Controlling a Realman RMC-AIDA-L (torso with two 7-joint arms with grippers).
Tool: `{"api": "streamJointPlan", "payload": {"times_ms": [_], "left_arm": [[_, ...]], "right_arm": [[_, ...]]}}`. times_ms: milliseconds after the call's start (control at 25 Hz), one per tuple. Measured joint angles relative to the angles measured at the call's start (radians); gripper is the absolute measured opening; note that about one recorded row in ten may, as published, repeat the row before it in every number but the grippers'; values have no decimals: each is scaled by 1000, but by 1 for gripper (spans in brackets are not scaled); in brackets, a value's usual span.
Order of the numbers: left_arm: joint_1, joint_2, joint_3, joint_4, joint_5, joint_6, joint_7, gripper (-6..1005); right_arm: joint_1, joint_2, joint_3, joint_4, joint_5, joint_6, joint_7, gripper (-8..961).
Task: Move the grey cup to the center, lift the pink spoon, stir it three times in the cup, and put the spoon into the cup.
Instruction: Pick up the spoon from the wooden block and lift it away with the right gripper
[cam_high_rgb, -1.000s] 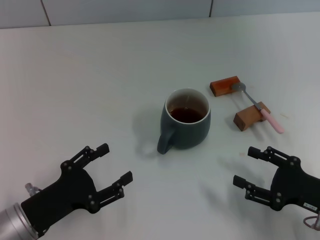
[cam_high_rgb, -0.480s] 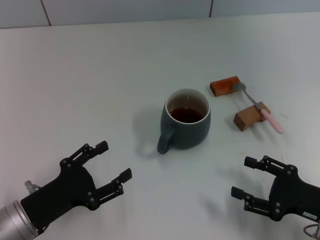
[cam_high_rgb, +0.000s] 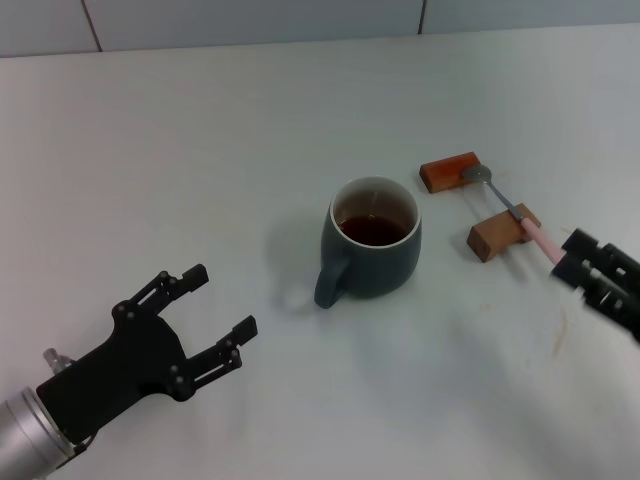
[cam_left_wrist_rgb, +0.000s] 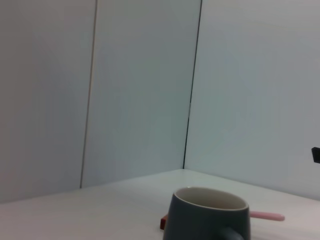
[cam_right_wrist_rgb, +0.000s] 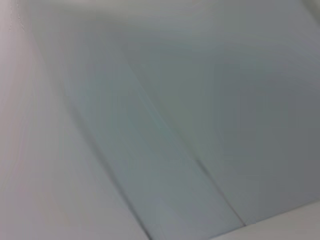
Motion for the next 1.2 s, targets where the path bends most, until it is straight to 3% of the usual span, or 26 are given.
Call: {"api": "streamJointPlan", "payload": {"times_ms": [200, 440, 760, 1200], "left_arm": [[0, 1, -18, -1, -1, 7, 0, 844], [0, 4, -29, -2, -1, 15, 0, 846], [0, 6, -32, -2, -1, 22, 0, 846], [8, 6, -56, -1, -1, 27, 0, 846]], "right_arm": [[2, 6, 98, 4, 1, 46, 405, 696], [-28, 7, 138, 32, 1, 167, 728, 694], [-54, 8, 166, 45, -1, 249, 849, 691], [-17, 7, 153, 76, -41, 356, 881, 687]]}}
